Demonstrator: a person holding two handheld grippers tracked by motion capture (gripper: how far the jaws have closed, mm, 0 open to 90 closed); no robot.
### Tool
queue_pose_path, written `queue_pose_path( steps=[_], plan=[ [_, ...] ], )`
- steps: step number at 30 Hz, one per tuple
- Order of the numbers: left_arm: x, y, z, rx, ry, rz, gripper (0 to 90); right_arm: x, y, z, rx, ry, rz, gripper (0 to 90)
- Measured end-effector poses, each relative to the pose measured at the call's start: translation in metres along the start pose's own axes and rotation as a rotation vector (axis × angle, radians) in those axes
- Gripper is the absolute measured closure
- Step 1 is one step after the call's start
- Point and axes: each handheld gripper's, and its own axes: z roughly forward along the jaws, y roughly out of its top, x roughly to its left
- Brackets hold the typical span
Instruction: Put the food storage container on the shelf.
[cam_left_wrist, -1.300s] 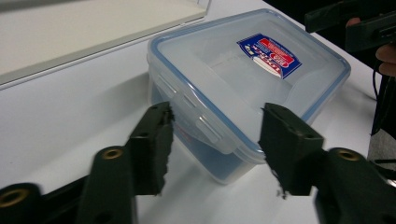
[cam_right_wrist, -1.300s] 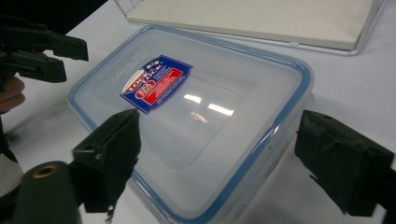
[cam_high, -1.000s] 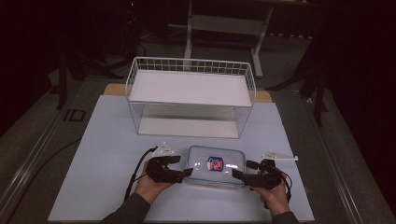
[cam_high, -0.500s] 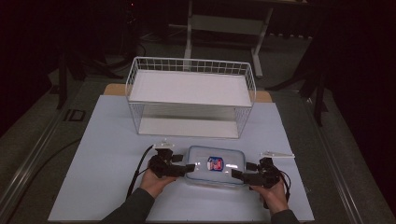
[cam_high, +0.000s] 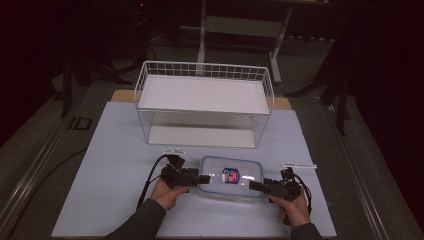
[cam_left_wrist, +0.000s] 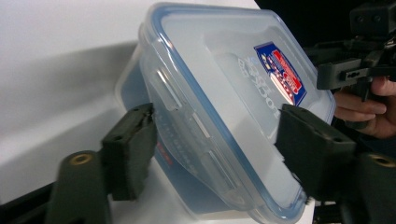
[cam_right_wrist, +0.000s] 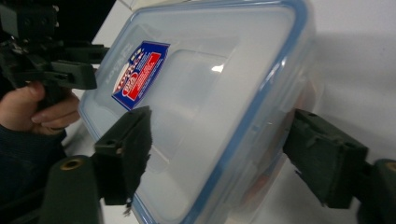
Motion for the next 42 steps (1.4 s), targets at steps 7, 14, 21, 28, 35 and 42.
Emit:
queue_pose_path(
  steps=[7, 14, 21, 28, 35, 42],
  plan=[
    [-0.004, -0.006, -0.014, 0.006, -0.015, 0.020, 48.1, -0.001, -0.003, -0.009, -0.023, 0.027, 0.022, 36.9],
    [-0.012, -0.016, -0.020, 0.000, -0.021, 0.026, 53.7, 0.000, -0.009, -0.018, -0.045, 0.056, -0.004, 44.1],
    [-0.013, -0.017, -0.020, -0.013, 0.012, 0.043, 48.7, 0.004, -0.009, -0.020, -0.065, 0.068, -0.049, 46.6],
    [-0.005, -0.014, -0.021, -0.040, -0.027, -0.016, 42.5, 0.008, -0.010, -0.016, -0.040, 0.066, -0.104, 47.1],
    [-0.004, -0.016, -0.024, -0.033, -0.050, -0.022, 45.7, 0.012, -0.010, -0.014, -0.043, 0.061, -0.137, 48.0],
    [-0.010, -0.024, -0.029, -0.055, -0.037, -0.005, 48.0, 0.011, -0.012, -0.015, -0.062, 0.090, -0.074, 51.5]
  ],
)
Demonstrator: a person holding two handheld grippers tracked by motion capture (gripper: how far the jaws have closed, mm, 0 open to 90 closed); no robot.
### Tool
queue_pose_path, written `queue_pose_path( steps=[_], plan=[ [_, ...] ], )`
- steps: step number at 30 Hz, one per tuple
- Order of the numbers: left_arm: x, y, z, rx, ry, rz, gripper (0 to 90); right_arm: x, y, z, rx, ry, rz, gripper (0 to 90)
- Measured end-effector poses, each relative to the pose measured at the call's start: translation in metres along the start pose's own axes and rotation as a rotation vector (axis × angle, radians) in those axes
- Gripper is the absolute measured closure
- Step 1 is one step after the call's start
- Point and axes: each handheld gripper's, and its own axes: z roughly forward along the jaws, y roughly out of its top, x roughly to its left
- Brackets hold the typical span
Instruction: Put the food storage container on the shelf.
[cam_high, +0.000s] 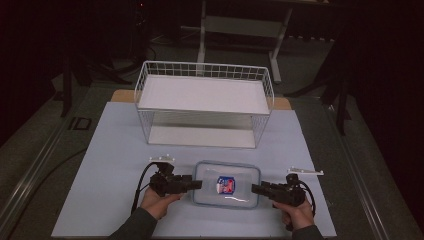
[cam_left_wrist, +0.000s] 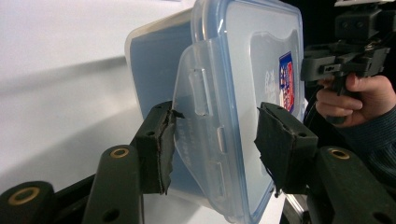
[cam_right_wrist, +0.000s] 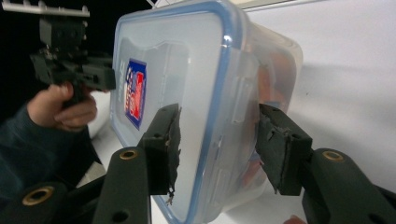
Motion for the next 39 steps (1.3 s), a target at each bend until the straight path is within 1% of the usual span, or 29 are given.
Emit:
queue_pose_path(
  steps=[1, 4, 8, 10, 15, 16, 17, 20, 25, 29, 37, 39],
  plan=[
    [-0.001, -0.001, -0.001, -0.003, 0.001, 0.001, 48.4, 0.000, -0.001, -0.001, 0.001, 0.003, 0.012, 51.7],
    [-0.004, -0.003, -0.002, -0.002, 0.010, 0.019, 48.8, 0.003, -0.002, -0.002, 0.009, 0.002, 0.026, 51.9],
    [-0.006, -0.004, -0.003, -0.005, 0.016, 0.018, 48.9, 0.004, -0.002, -0.002, 0.011, -0.002, 0.050, 51.6],
    [-0.008, -0.005, -0.003, -0.008, 0.020, 0.021, 48.9, 0.005, -0.002, -0.002, 0.012, -0.005, 0.051, 51.4],
    [-0.010, -0.006, -0.004, -0.007, 0.033, 0.024, 48.9, 0.007, -0.003, -0.002, 0.016, -0.014, 0.036, 51.0],
    [-0.012, -0.007, -0.004, -0.003, 0.042, 0.024, 48.9, 0.007, -0.003, -0.002, 0.015, -0.014, 0.030, 51.1],
    [-0.012, -0.007, -0.004, -0.003, 0.044, 0.024, 48.8, 0.009, -0.003, -0.002, 0.013, -0.020, 0.012, 51.2],
    [-0.013, -0.007, -0.006, -0.002, 0.049, 0.020, 48.8, 0.011, -0.003, -0.002, 0.010, -0.025, -0.005, 51.3],
    [-0.013, -0.008, -0.008, -0.008, 0.062, 0.023, 48.7, 0.015, -0.003, 0.000, 0.005, -0.031, -0.006, 51.4],
    [-0.013, -0.007, -0.010, -0.014, 0.061, 0.024, 48.7, 0.016, -0.002, 0.001, 0.000, -0.033, -0.012, 51.5],
    [-0.015, -0.002, -0.020, -0.036, 0.067, 0.049, 48.8, 0.023, 0.003, 0.003, -0.020, -0.025, -0.038, 51.5],
    [-0.015, -0.002, -0.022, -0.039, 0.068, 0.049, 48.8, 0.024, 0.004, 0.003, -0.023, -0.023, -0.042, 51.5]
  ],
)
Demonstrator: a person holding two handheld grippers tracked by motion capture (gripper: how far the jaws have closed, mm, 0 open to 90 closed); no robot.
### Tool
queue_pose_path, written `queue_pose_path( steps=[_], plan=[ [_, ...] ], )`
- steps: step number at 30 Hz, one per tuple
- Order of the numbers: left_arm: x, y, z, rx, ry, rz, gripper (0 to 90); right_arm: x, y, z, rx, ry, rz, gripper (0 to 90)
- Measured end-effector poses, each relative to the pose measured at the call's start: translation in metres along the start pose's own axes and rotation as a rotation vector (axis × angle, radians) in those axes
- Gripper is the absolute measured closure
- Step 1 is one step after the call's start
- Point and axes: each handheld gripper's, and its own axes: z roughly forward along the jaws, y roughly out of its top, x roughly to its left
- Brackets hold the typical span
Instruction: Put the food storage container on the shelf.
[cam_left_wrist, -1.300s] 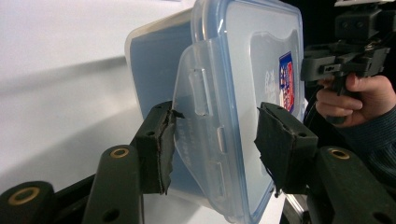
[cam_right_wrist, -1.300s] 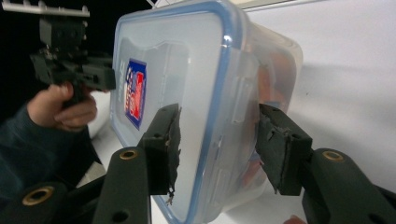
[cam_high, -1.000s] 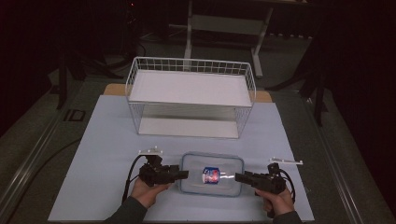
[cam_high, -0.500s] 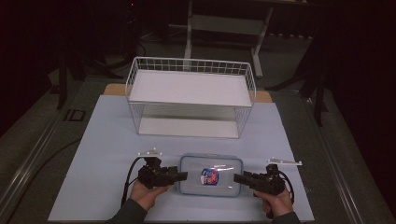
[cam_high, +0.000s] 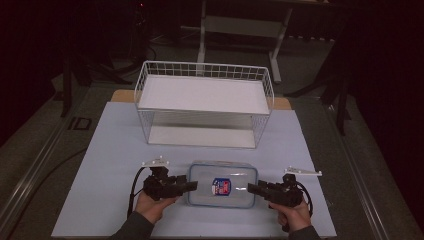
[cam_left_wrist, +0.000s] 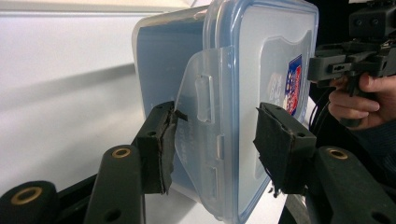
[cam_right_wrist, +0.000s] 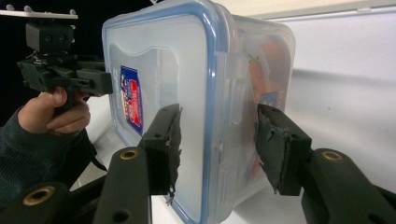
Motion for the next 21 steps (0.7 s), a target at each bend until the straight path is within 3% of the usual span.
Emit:
queue_pose_path(
  steps=[21],
  plan=[
    [-0.010, 0.015, -0.025, -0.050, 0.024, 0.058, 48.8, 0.019, 0.014, 0.002, -0.050, 0.021, -0.054, 51.5]
  ],
)
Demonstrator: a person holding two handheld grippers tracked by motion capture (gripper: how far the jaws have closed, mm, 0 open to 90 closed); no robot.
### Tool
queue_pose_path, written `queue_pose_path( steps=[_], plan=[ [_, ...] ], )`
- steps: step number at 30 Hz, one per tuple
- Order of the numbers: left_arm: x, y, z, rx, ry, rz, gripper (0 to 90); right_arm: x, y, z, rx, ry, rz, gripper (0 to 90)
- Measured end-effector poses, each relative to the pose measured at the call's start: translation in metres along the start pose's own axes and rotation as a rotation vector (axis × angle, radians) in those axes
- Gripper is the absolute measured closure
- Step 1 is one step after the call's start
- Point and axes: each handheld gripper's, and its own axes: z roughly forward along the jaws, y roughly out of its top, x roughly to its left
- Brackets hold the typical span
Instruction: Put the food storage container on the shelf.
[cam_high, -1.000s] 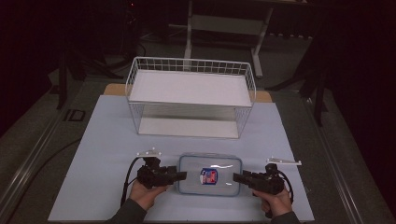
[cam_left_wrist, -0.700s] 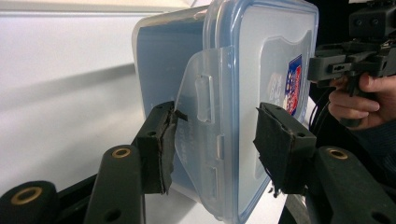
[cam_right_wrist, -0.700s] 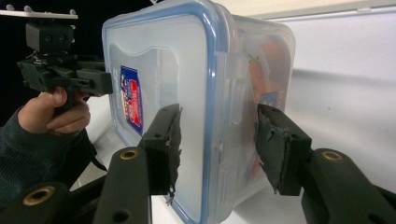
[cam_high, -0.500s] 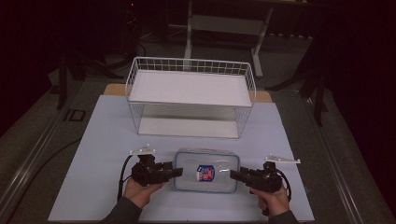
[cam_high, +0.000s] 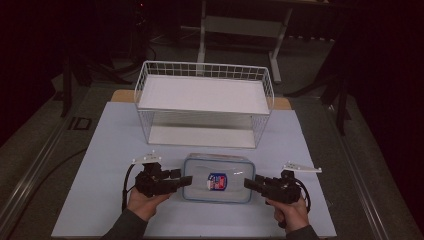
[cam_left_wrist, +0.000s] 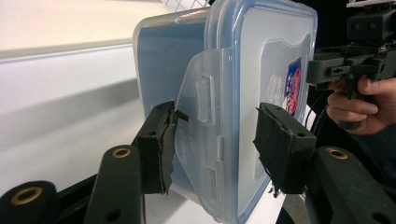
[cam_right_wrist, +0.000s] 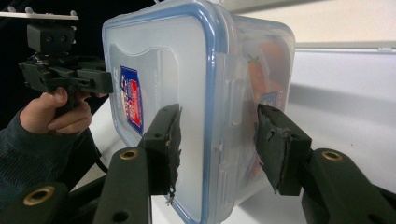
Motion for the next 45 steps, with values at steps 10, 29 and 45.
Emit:
queue_pose_path(
  steps=[10, 29, 45],
  plan=[
    [0.001, 0.004, -0.021, -0.041, 0.020, -0.001, 48.9, 0.013, 0.014, 0.009, -0.005, 0.018, -0.046, 51.5],
    [-0.002, 0.038, -0.043, -0.104, 0.034, 0.053, 48.9, 0.033, 0.055, 0.013, -0.041, 0.029, -0.121, 51.6],
    [-0.001, 0.072, -0.053, -0.151, 0.027, 0.085, 49.0, 0.045, 0.094, 0.010, -0.092, 0.017, -0.185, 51.6]
  ],
)
